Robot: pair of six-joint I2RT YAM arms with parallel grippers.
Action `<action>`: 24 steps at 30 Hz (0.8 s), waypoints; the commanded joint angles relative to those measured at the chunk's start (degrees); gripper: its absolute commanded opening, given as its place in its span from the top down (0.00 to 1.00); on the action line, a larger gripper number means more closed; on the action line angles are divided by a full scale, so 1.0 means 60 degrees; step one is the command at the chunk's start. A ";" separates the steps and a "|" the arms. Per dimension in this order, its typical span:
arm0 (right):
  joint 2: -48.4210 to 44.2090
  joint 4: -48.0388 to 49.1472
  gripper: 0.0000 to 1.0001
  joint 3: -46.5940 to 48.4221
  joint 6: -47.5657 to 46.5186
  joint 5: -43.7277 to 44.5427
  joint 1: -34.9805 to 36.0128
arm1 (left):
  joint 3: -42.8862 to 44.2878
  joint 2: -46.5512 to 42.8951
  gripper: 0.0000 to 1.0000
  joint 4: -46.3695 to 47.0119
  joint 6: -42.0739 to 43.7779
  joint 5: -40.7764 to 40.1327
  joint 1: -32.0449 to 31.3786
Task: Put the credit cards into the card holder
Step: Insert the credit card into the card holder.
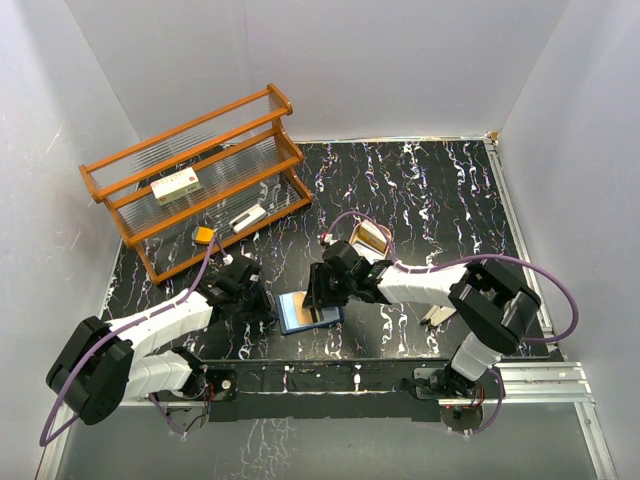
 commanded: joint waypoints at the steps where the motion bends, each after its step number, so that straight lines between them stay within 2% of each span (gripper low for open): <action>1: 0.0256 0.0309 0.58 0.0351 0.0024 -0.0073 0.0184 | -0.0153 -0.0181 1.00 0.0013 0.0031 0.0146 -0.0020; 14: 0.0355 0.1569 0.58 0.0182 0.0024 -0.0256 0.0653 | -0.0157 -0.0215 1.00 0.0069 -0.0008 0.0207 -0.0020; 18: 0.0168 0.1743 0.61 0.0067 -0.0018 -0.0216 0.0699 | -0.0059 -0.0175 1.00 -0.0007 0.0054 0.0144 -0.0021; 22: 0.0066 0.1438 0.64 0.0205 -0.0388 -0.0209 0.0689 | 0.0109 -0.0099 1.00 -0.0223 0.0166 -0.0032 -0.0020; 24: 0.0036 0.0661 0.63 0.0554 -0.0836 0.0138 0.0686 | 0.0163 -0.0077 1.00 -0.0303 0.0210 -0.0084 -0.0020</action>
